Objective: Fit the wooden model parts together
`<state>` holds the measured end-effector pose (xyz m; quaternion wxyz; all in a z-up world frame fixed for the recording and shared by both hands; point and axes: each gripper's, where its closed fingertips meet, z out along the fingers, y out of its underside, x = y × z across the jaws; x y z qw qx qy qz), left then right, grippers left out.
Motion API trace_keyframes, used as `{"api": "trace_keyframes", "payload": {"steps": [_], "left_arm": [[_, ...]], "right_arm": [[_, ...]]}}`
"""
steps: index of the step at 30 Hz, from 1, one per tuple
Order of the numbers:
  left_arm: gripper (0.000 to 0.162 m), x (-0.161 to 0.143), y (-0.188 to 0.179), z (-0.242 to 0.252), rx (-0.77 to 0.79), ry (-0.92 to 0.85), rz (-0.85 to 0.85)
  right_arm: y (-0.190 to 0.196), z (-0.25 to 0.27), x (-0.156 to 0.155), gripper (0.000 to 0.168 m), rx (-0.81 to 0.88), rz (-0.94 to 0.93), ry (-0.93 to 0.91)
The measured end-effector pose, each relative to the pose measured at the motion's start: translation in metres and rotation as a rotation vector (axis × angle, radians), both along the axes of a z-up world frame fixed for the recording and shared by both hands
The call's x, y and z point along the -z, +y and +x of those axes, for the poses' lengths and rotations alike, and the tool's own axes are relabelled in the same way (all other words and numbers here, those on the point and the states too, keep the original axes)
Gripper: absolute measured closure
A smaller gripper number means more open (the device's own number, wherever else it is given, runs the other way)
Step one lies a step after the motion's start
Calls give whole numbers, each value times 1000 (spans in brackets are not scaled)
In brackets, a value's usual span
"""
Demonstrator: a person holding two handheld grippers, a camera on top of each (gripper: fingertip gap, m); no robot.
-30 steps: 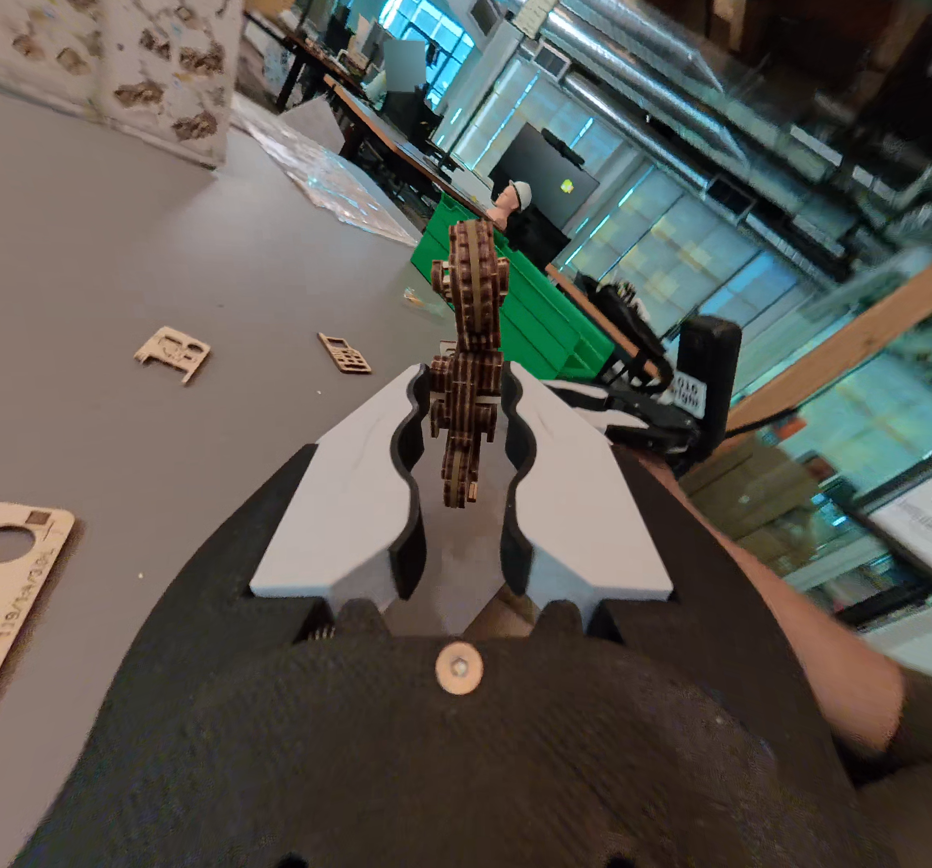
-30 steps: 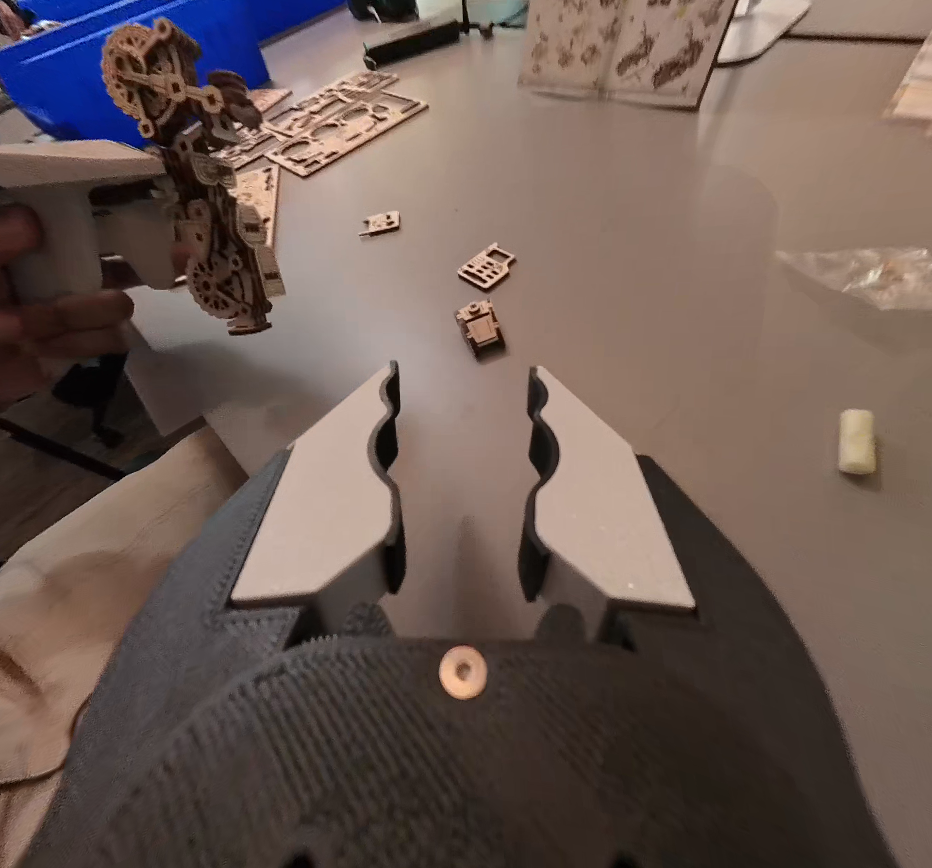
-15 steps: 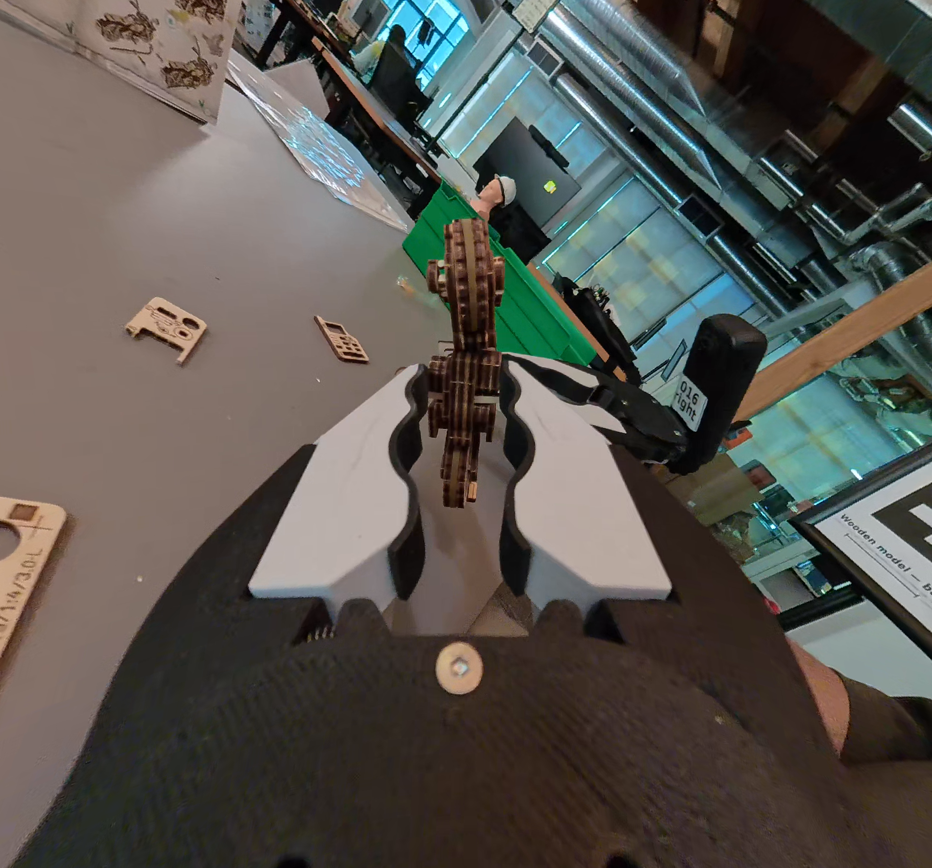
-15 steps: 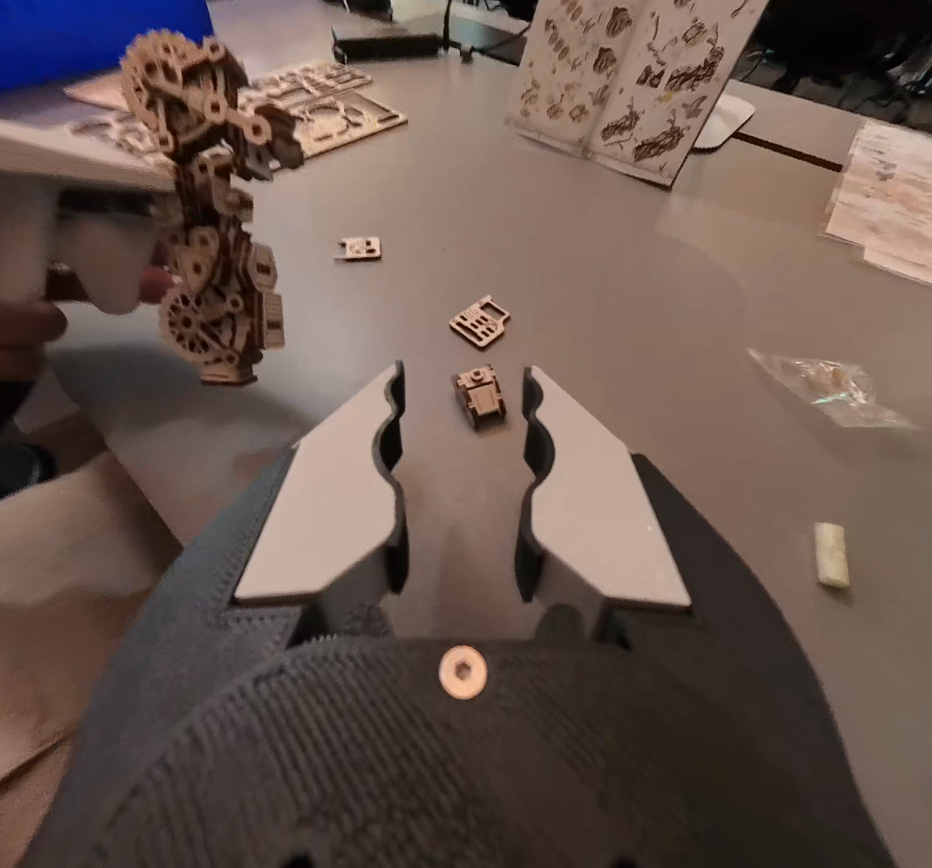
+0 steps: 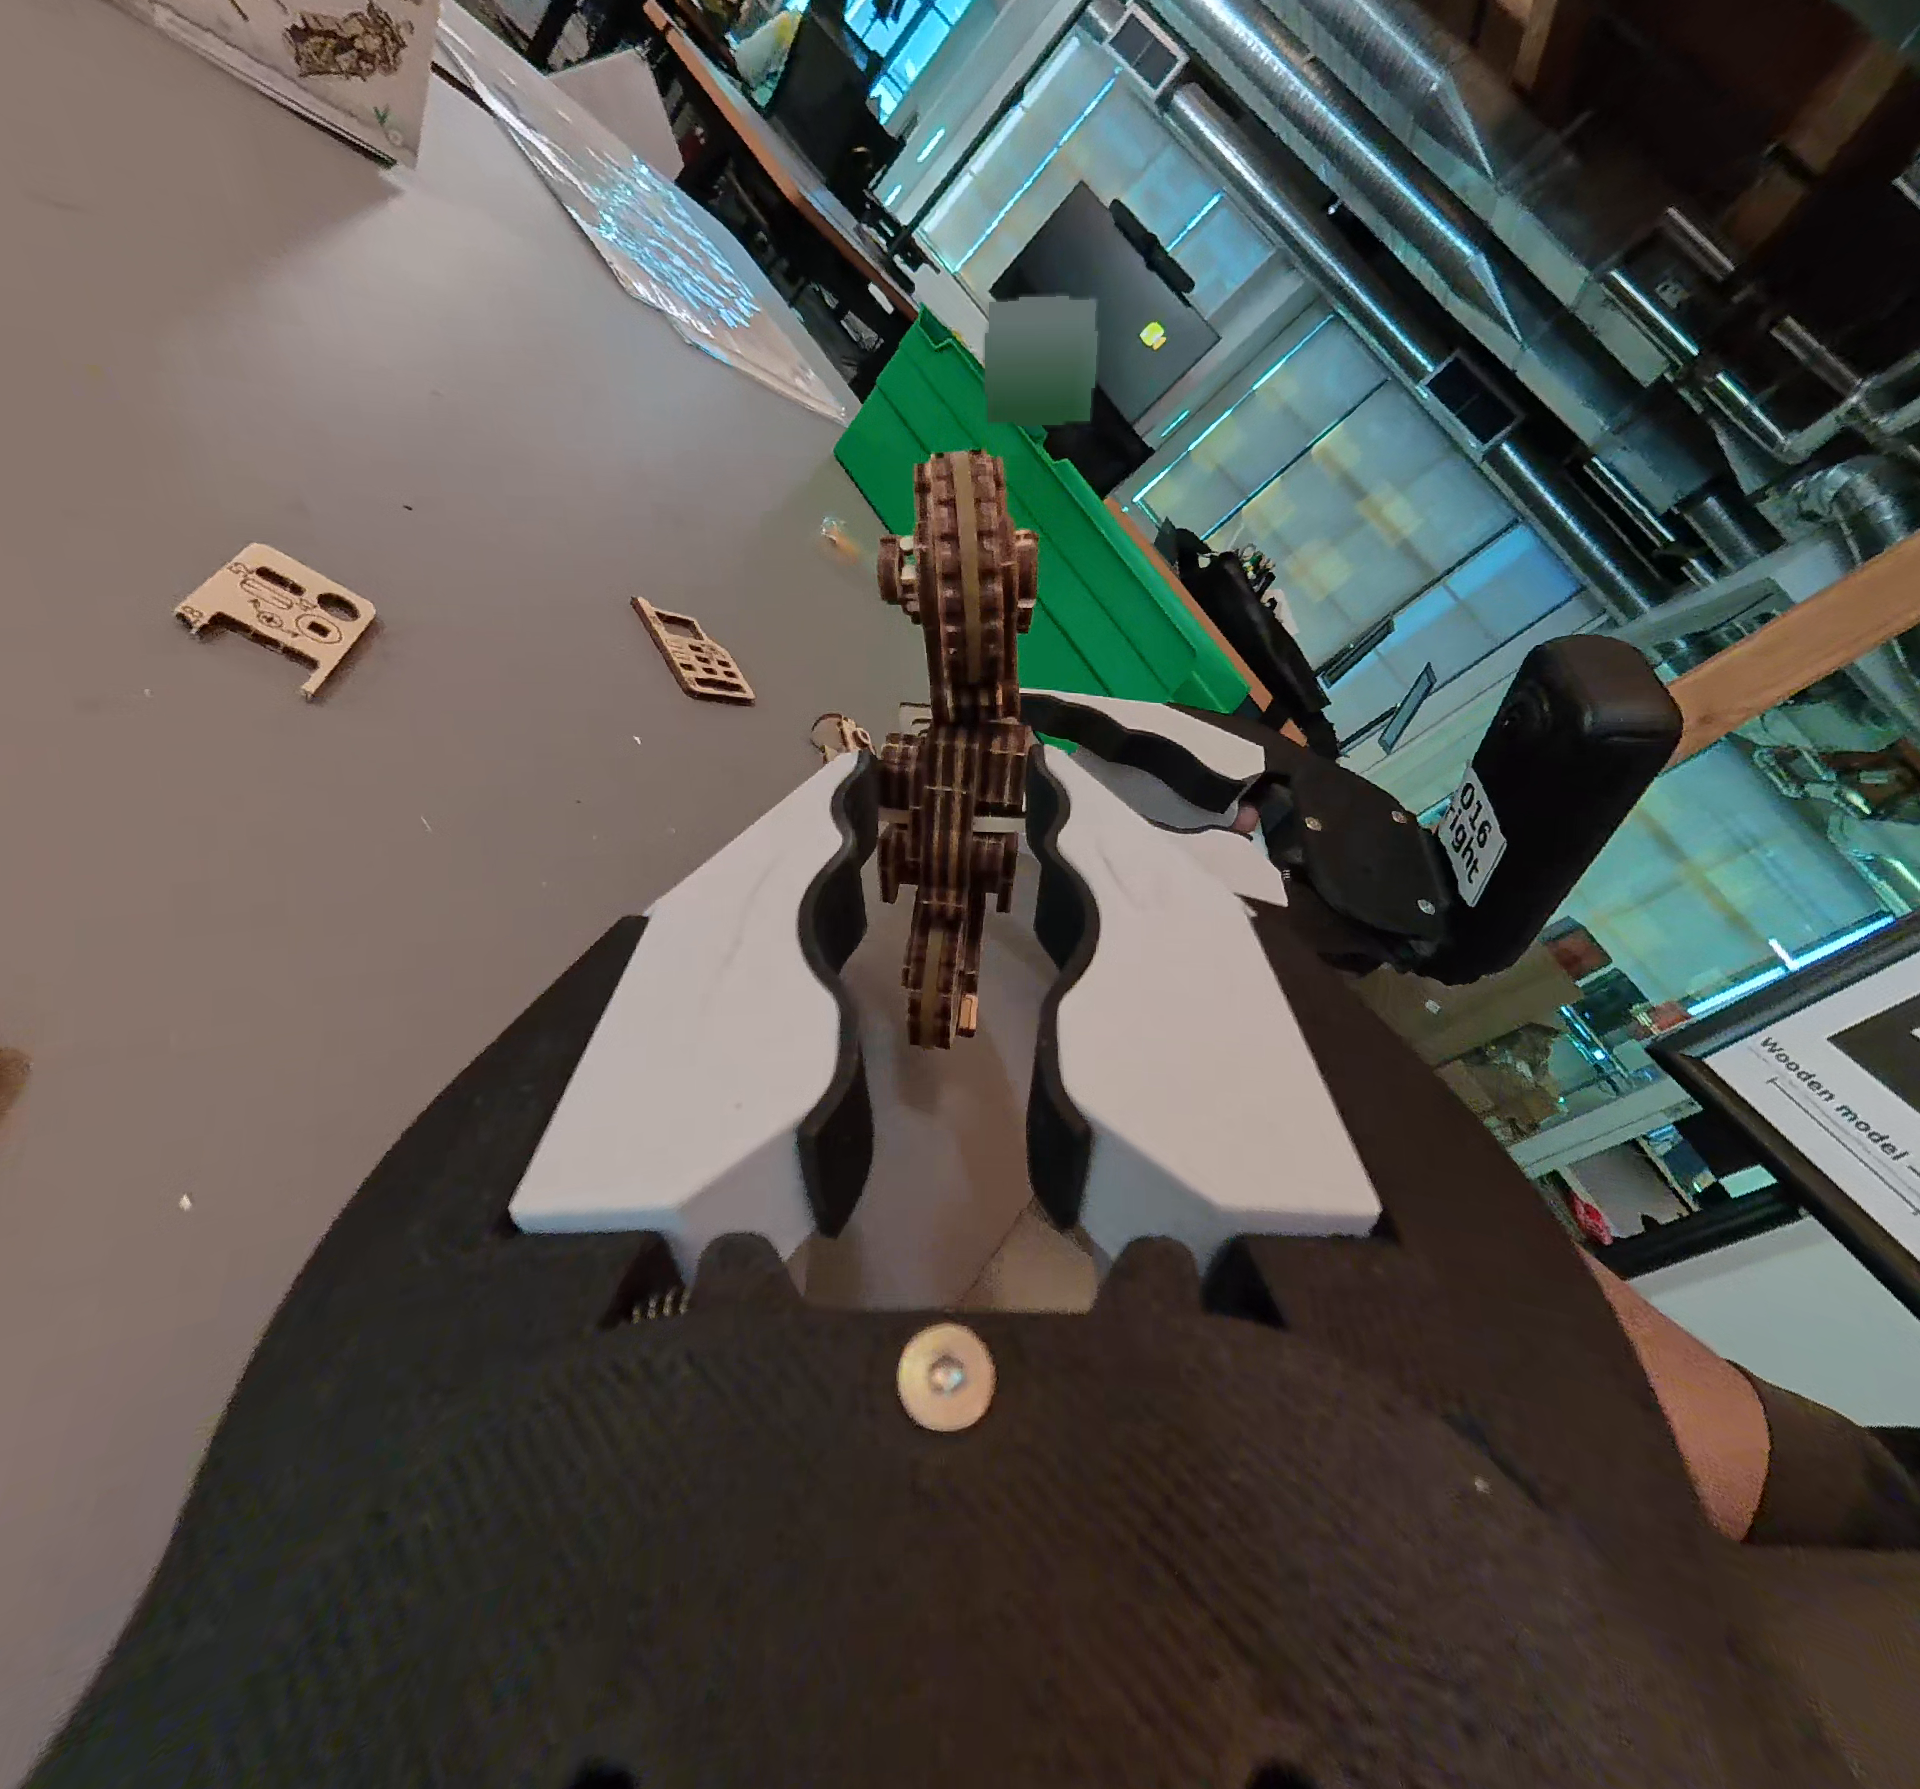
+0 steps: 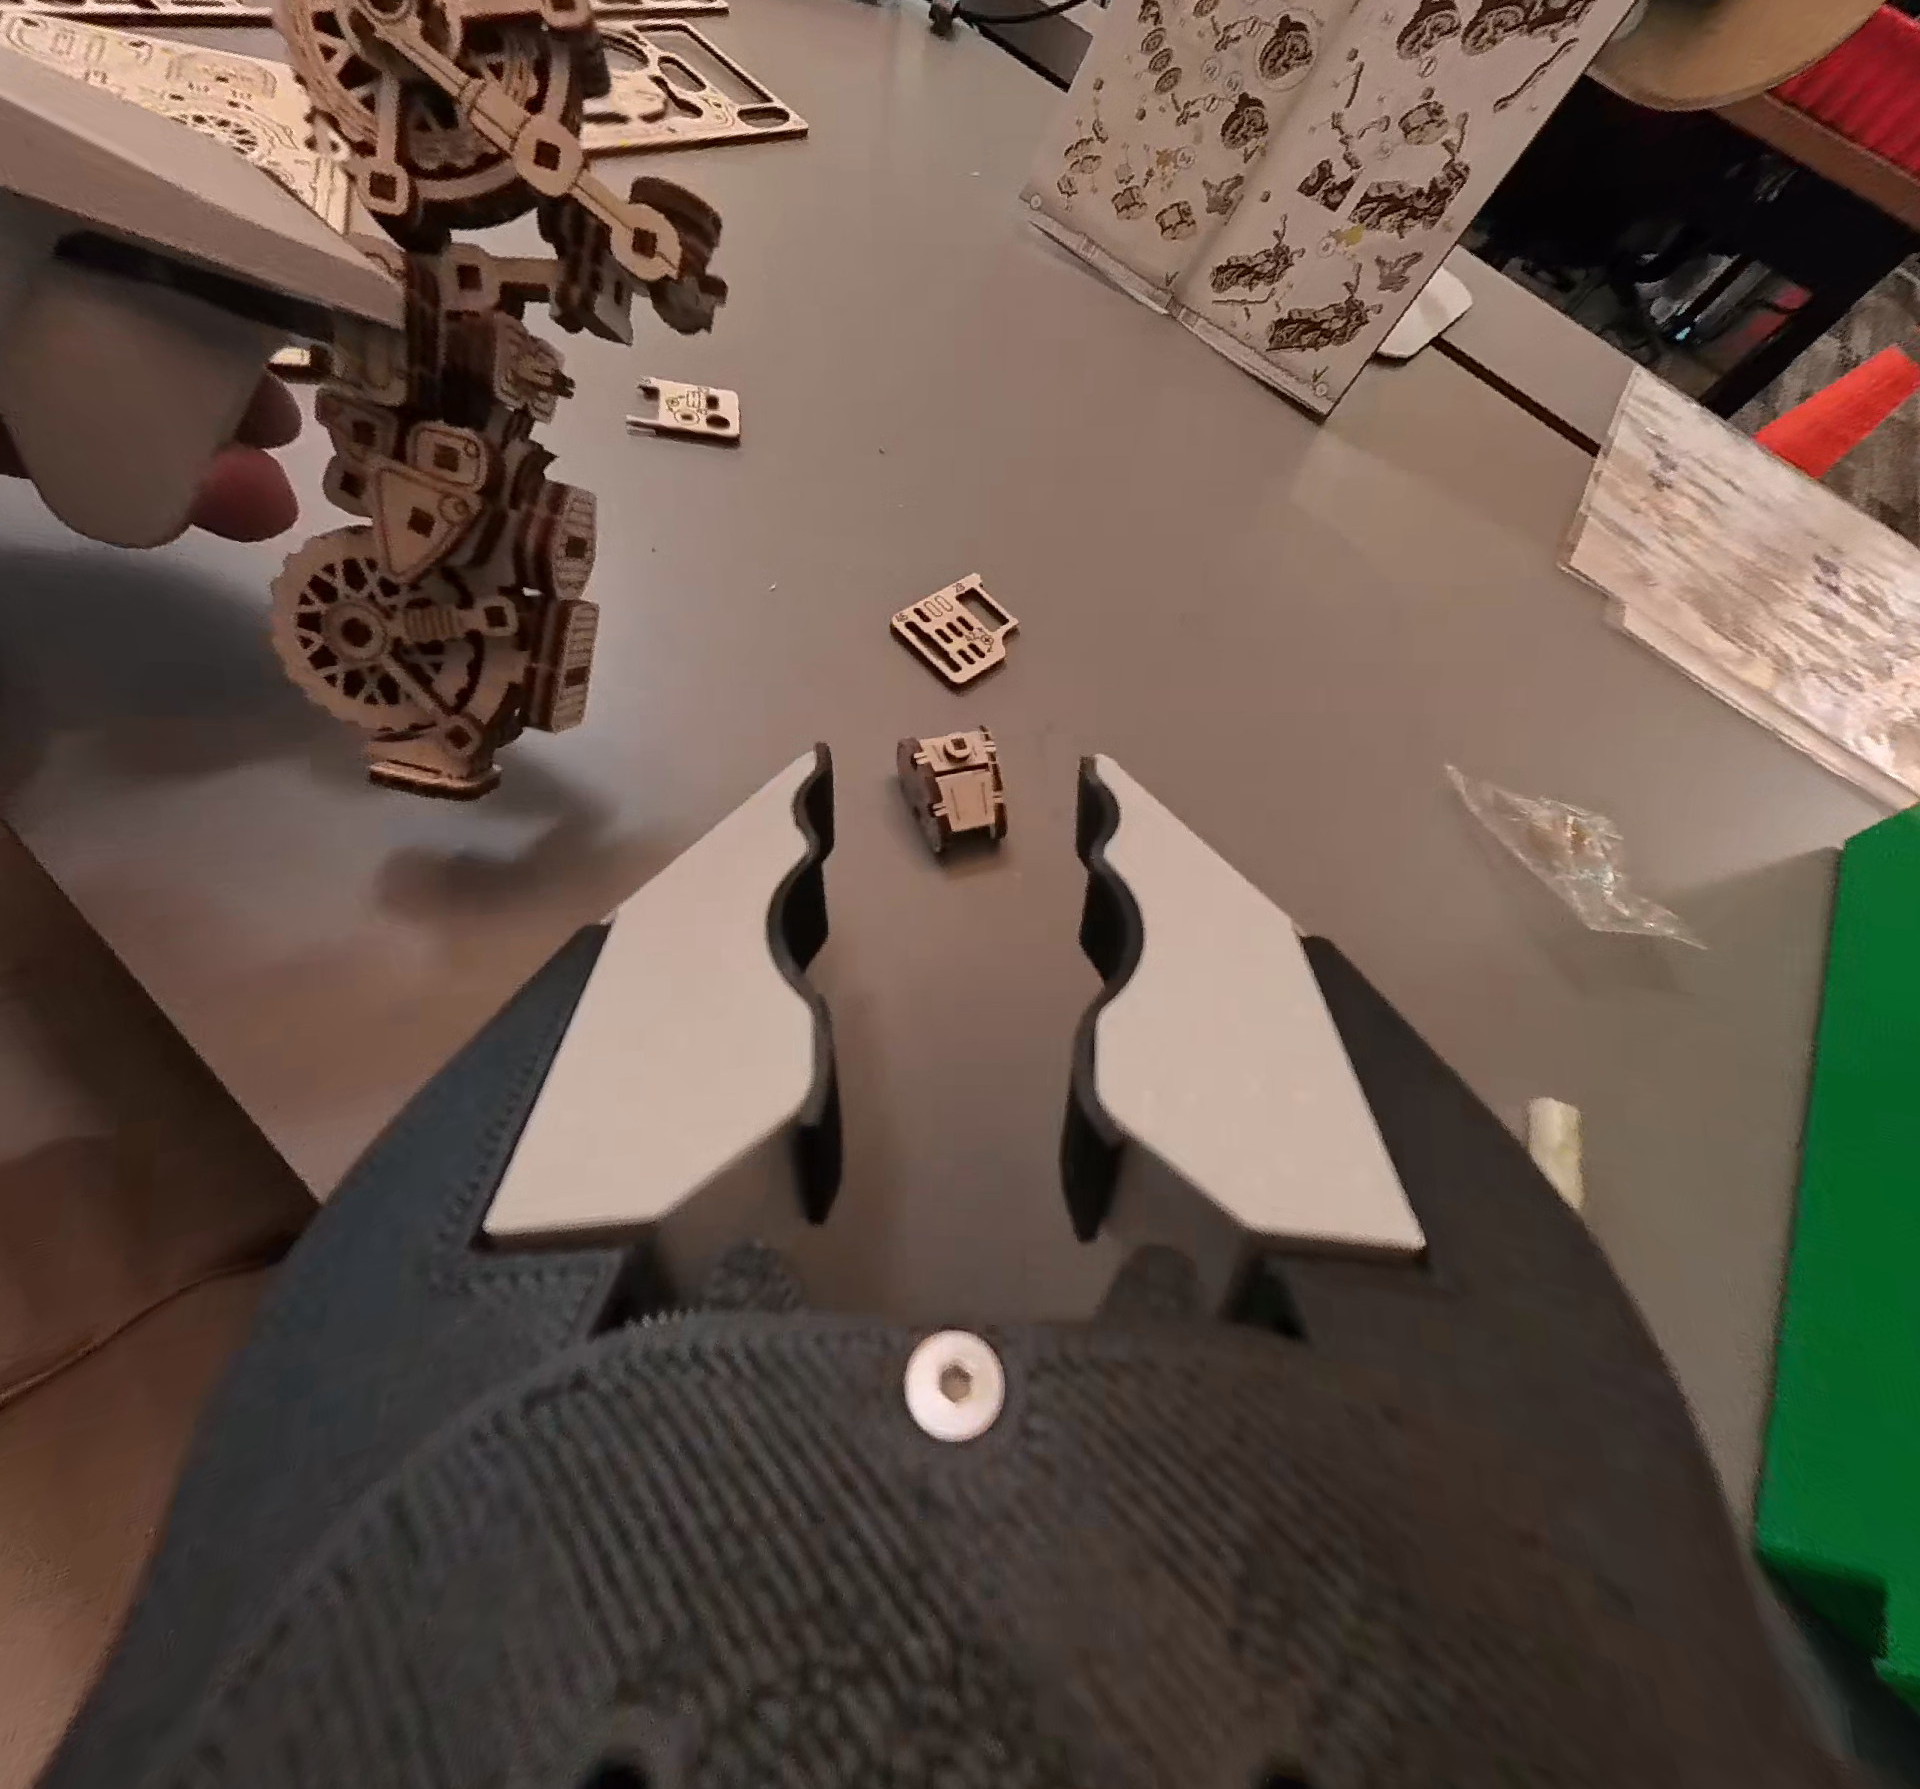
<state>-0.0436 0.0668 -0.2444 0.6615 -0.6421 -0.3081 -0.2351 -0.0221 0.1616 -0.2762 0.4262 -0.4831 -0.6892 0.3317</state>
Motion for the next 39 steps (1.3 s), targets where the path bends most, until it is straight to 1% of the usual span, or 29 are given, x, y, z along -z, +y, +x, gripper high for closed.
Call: {"api": "trace_keyframes", "payload": {"steps": [6,16,22,25,27,35,39], "left_arm": [[136,-1,-3,-5,-30,-18,18],[137,-3,-2,-7,-43,4,10],[137,-14,-9,-11,-59,24,29],[137,-20,-17,-10,-63,40,37],[137,-20,-22,-9,-63,53,32],[137,-16,-25,-7,-25,73,8],[137,-11,-22,-1,6,91,-25]], "right_arm": [[11,1,-1,119,37,17,8],[23,3,0,115,74,44,4],[21,5,0,110,57,25,-8],[18,12,-2,107,31,34,-24],[16,20,-4,108,14,34,-20],[16,29,-1,109,18,-123,-44],[14,28,4,110,9,-145,-67]]}}
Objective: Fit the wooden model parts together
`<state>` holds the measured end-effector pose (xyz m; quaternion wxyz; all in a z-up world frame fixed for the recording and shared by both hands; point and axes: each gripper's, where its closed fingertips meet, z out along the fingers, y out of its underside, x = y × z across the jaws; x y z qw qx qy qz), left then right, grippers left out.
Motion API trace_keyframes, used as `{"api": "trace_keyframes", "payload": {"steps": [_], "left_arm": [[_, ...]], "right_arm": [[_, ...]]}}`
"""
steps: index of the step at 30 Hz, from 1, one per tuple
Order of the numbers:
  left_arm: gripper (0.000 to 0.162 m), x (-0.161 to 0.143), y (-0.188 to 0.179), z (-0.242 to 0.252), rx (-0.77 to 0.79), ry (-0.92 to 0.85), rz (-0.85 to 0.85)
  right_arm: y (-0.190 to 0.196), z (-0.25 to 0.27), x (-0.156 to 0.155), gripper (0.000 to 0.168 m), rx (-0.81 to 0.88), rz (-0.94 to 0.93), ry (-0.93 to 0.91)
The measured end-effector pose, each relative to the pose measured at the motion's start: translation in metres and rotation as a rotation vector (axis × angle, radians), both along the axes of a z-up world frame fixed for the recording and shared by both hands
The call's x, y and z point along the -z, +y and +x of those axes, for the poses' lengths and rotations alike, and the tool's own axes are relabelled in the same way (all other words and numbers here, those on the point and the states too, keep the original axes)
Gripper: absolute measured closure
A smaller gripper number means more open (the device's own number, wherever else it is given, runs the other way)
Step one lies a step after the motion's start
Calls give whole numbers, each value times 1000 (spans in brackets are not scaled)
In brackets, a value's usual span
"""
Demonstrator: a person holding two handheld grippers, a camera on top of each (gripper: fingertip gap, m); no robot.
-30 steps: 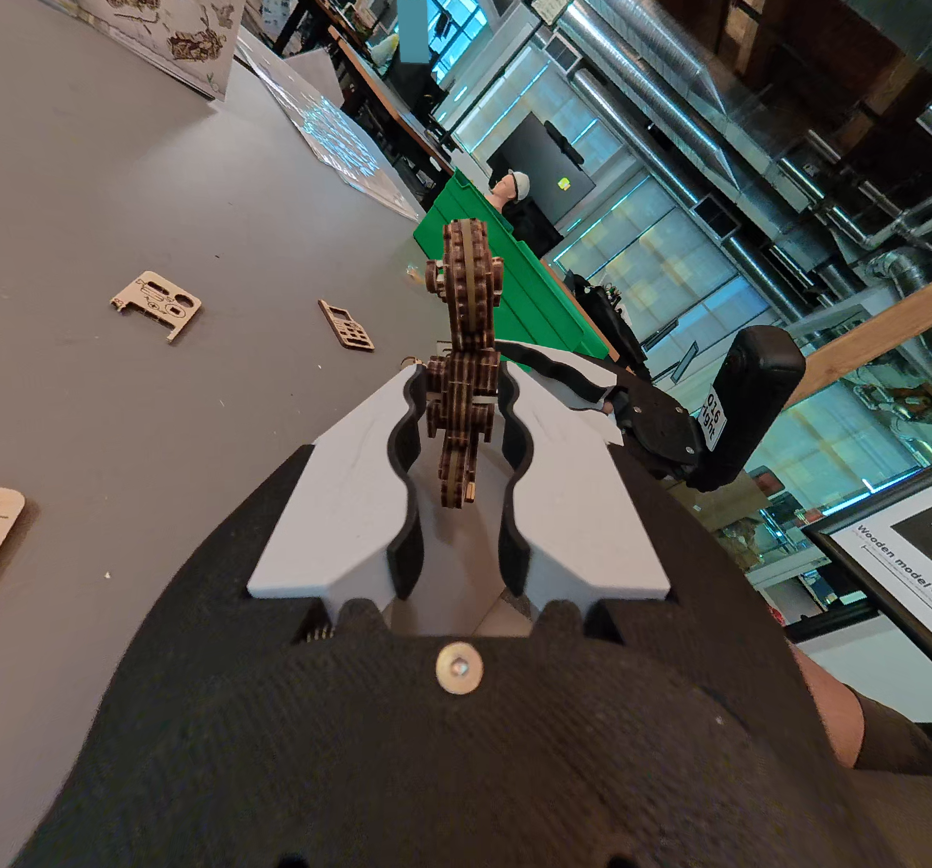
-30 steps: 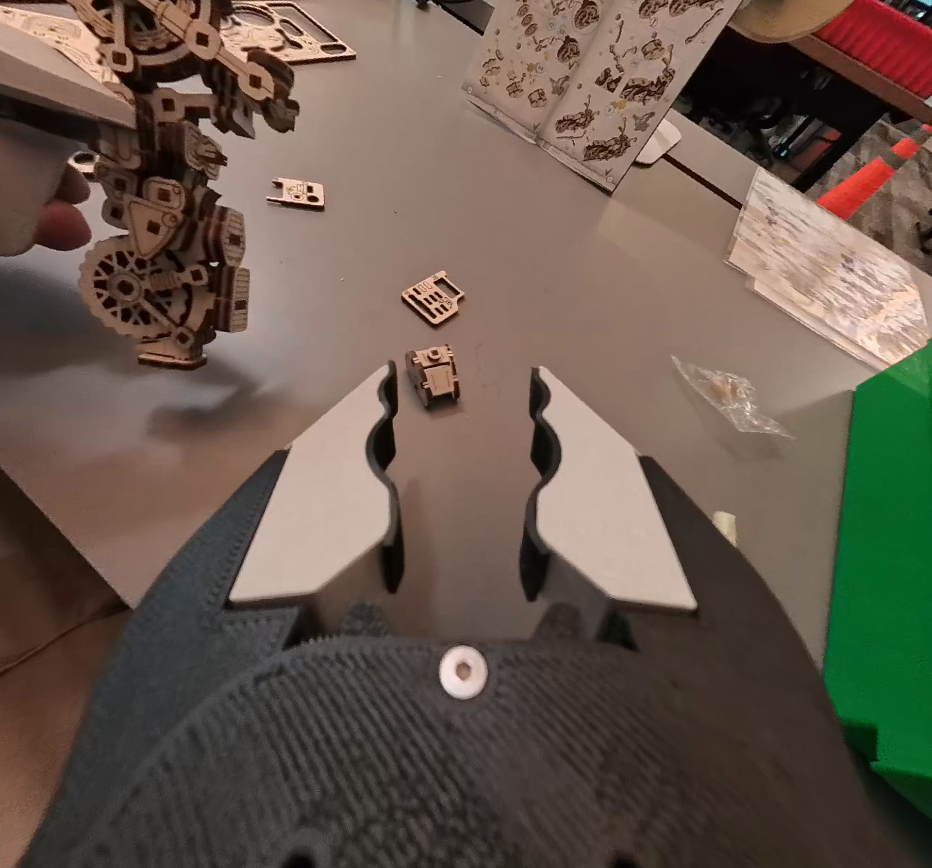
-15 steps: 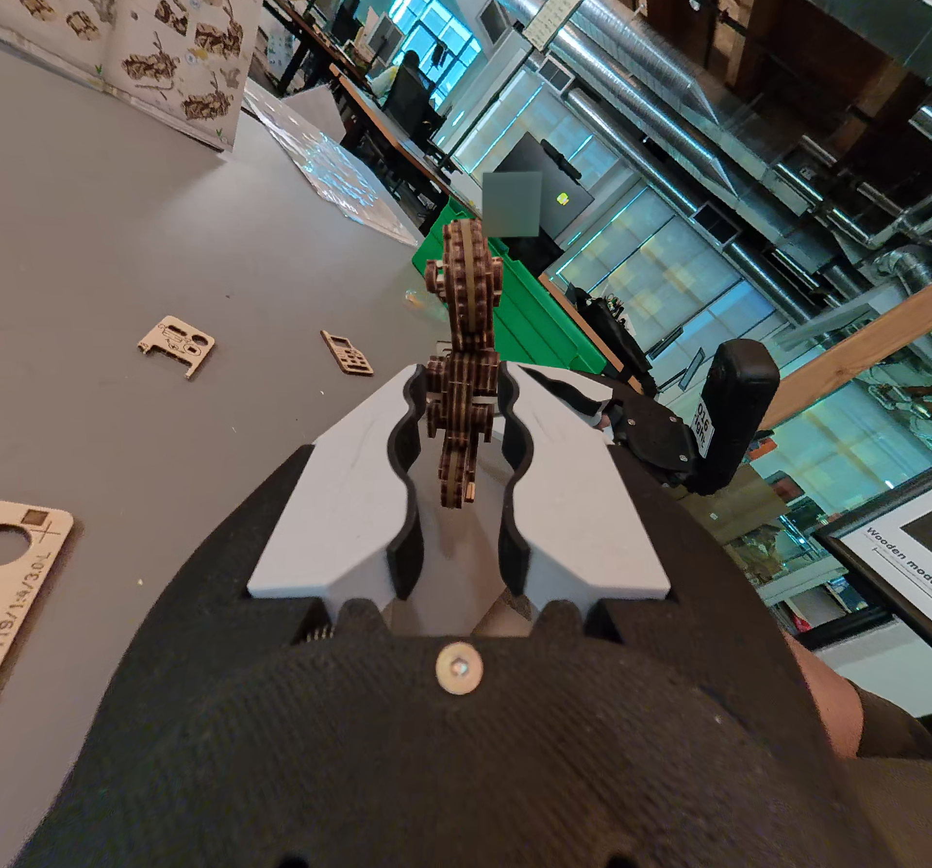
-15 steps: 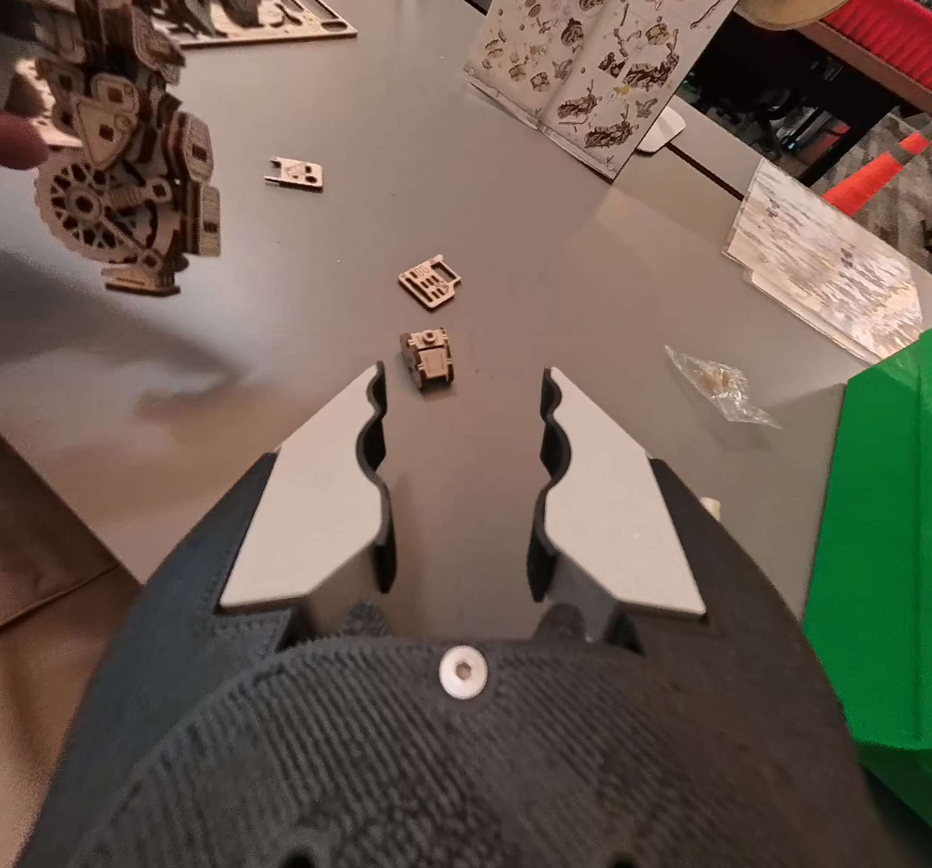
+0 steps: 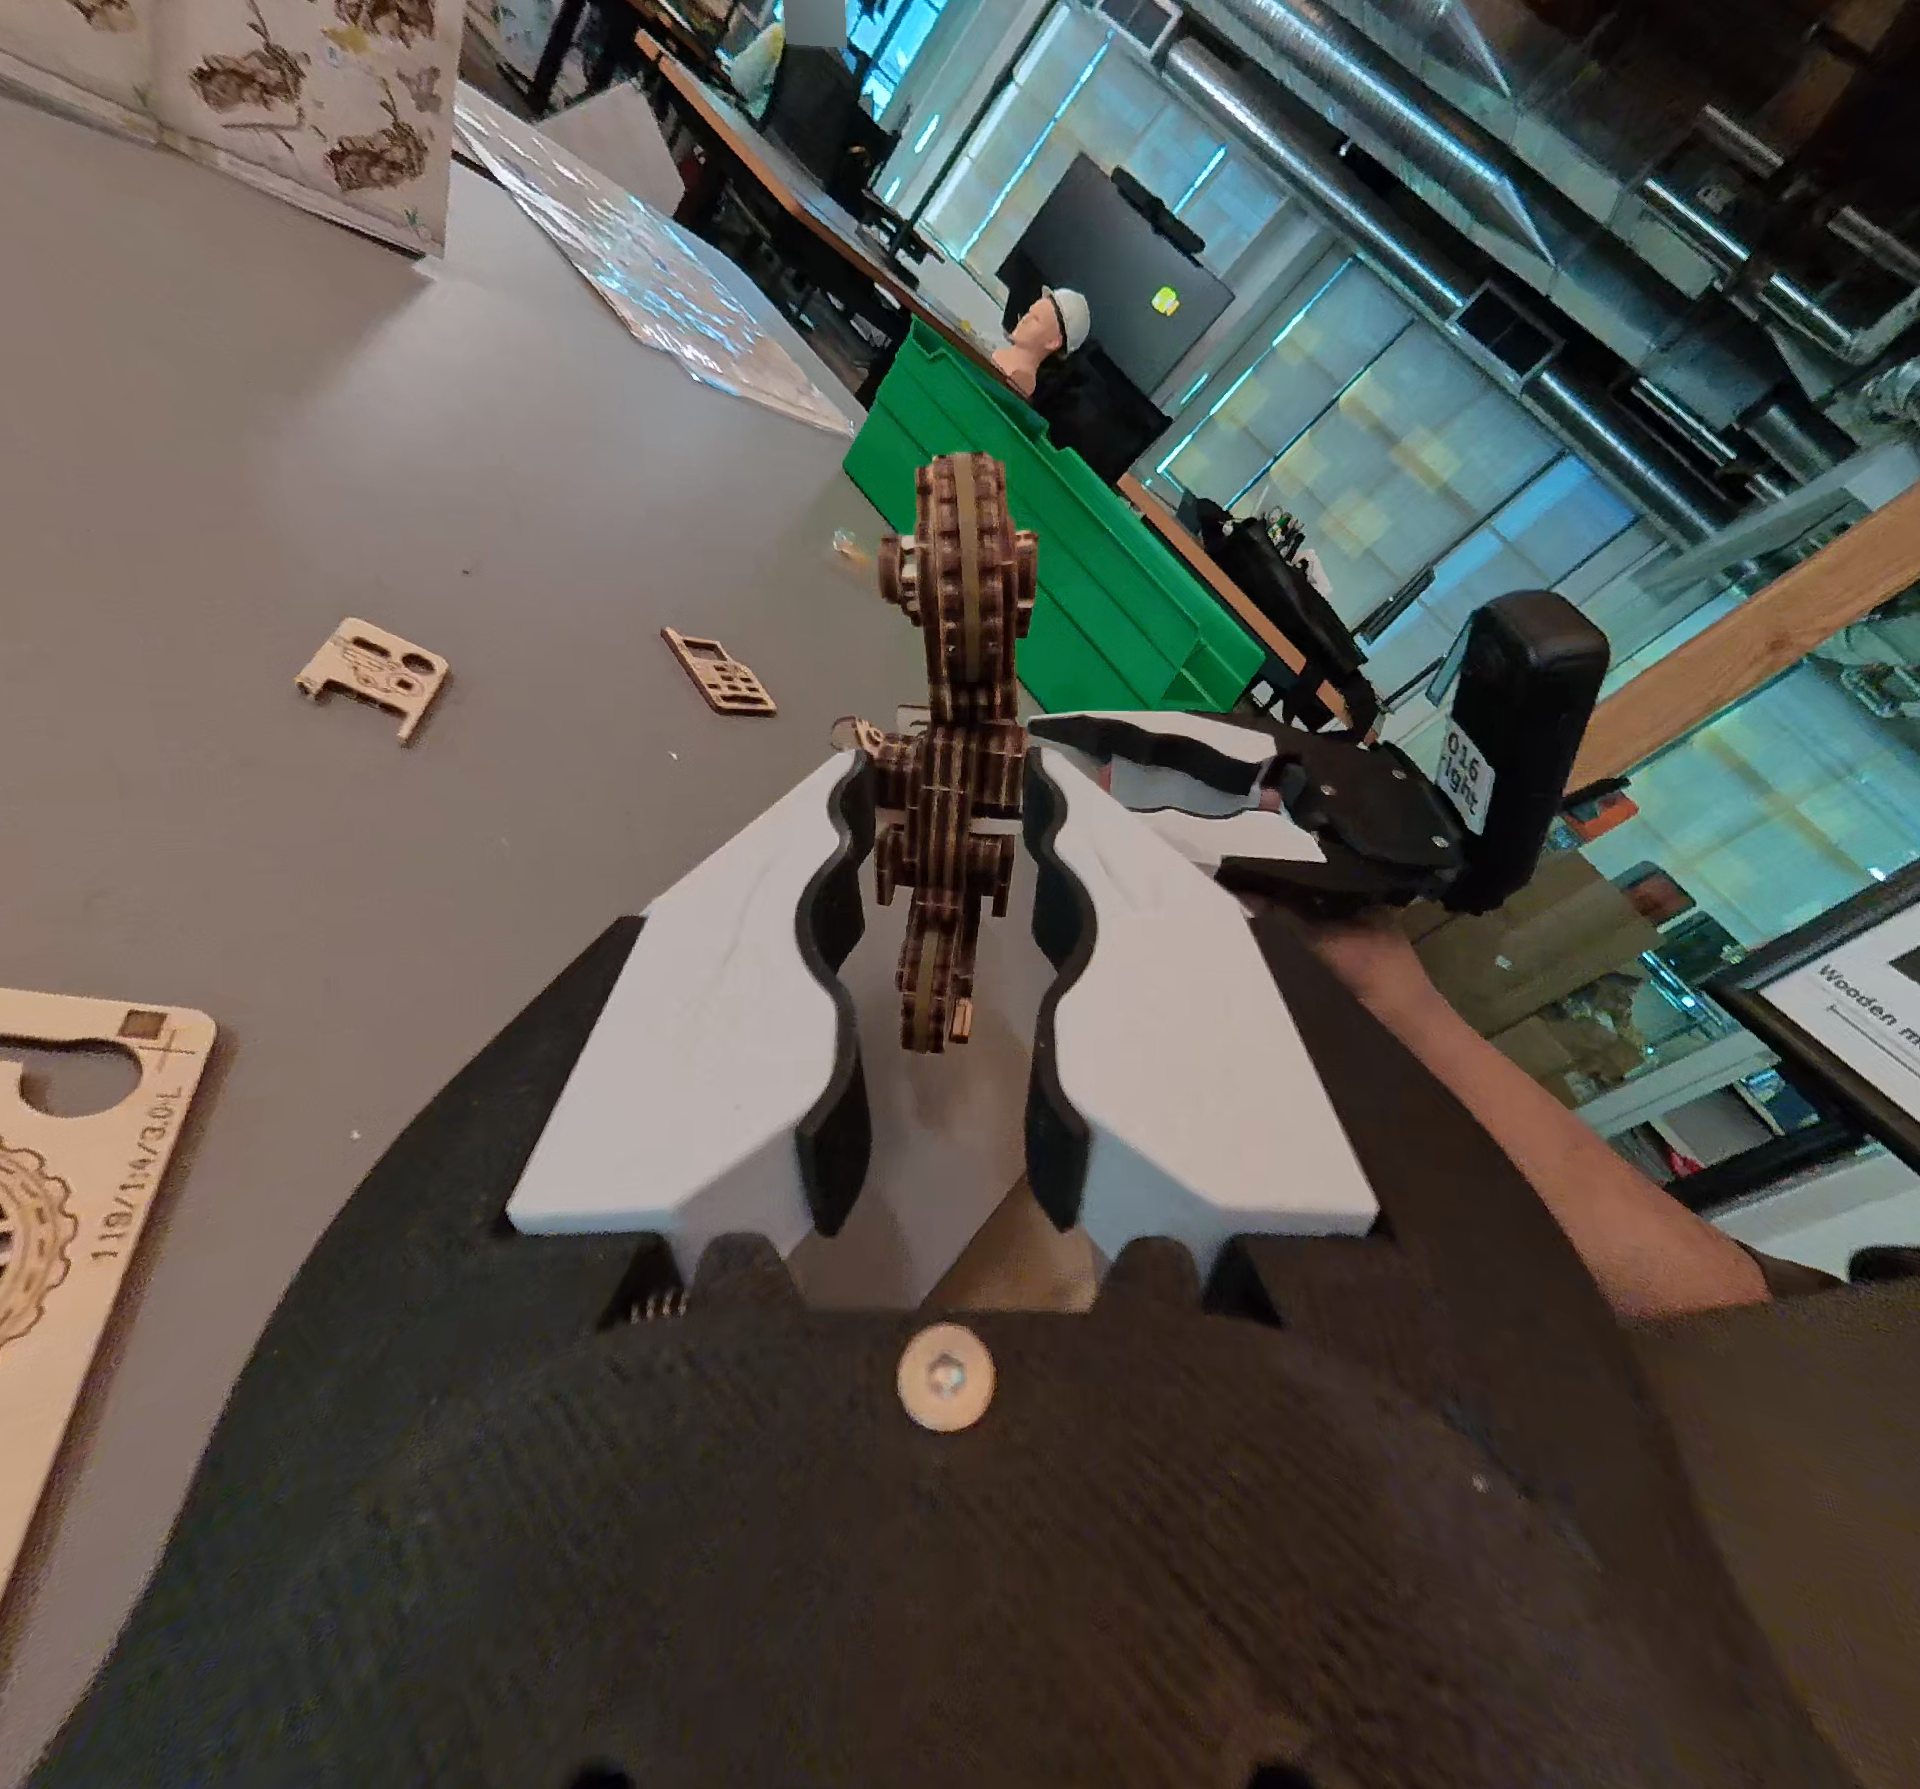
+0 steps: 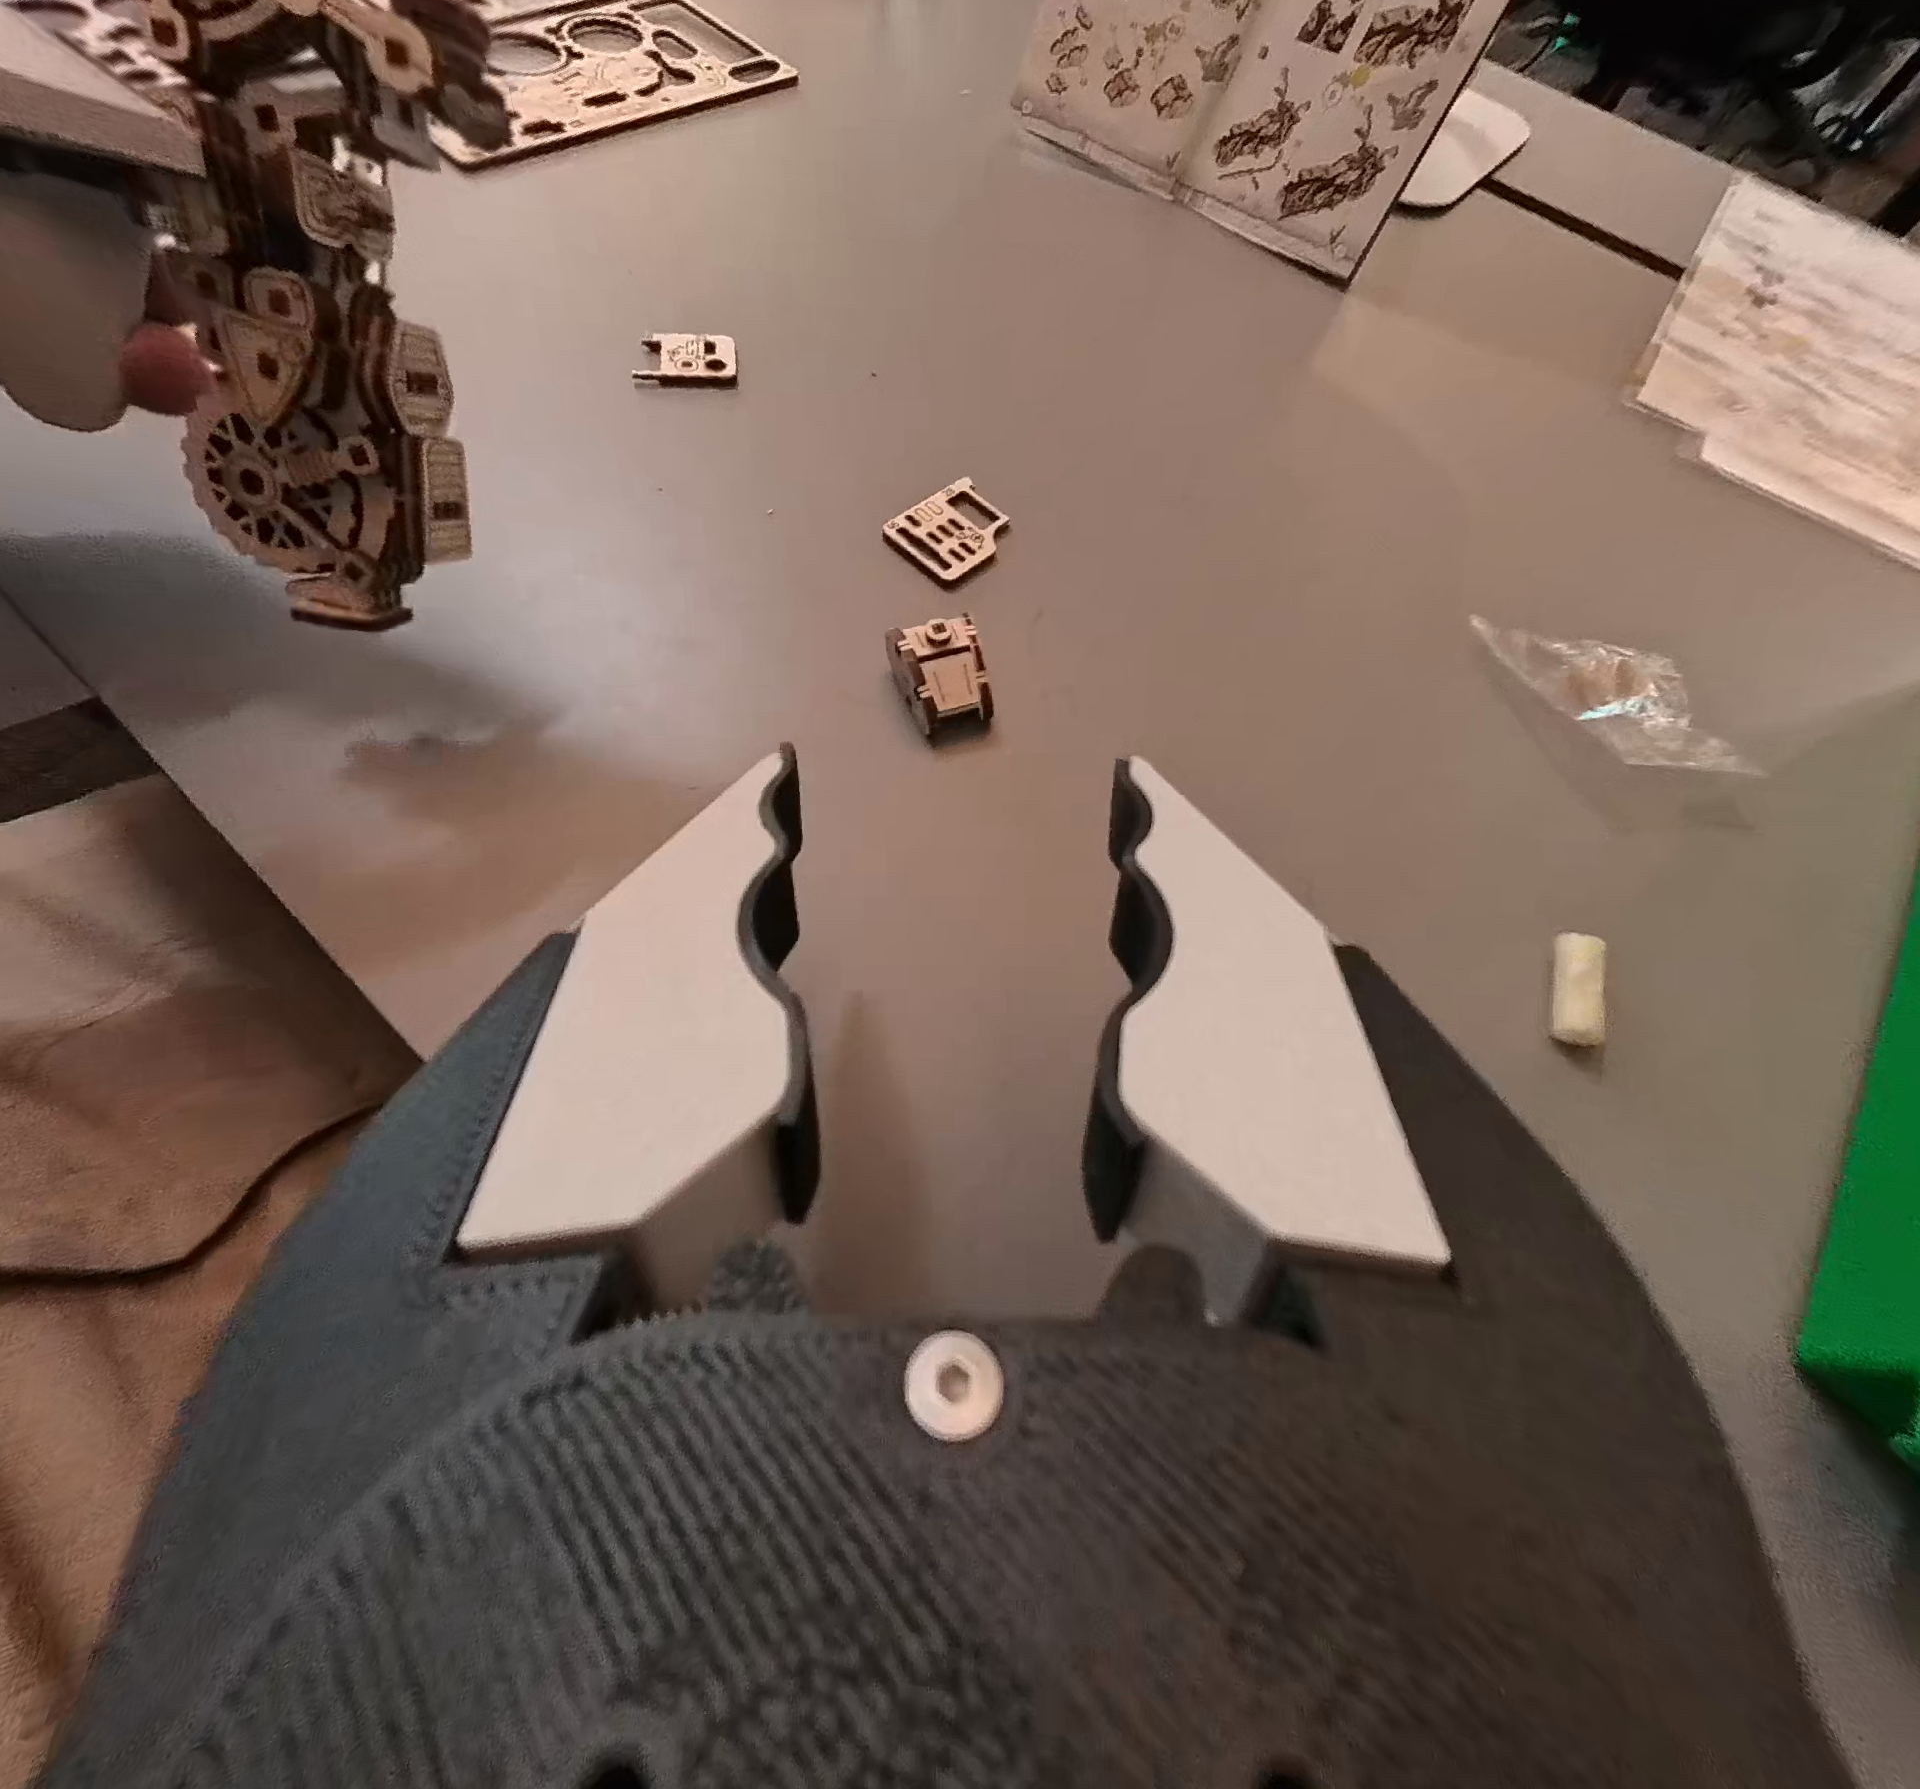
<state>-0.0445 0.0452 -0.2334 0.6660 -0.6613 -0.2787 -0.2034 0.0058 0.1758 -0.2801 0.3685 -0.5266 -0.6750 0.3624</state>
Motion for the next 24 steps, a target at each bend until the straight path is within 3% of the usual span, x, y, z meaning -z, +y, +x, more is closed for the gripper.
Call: {"api": "trace_keyframes", "payload": {"steps": [5,10,13,16,24], "left_arm": [[137,-1,5,6,37,-69,19],[137,12,24,-3,44,-154,-20],[137,18,43,-12,78,-268,-8],[138,5,56,-29,117,-408,68],[137,4,63,-51,140,-345,45]], "right_arm": [[-6,-6,-2,110,-16,-70,5],[-14,-30,7,110,-122,-18,-40],[-11,-44,8,111,-184,-6,-51],[-14,-48,13,110,-274,-54,-114],[-13,-45,30,118,-358,-133,-273]]}}
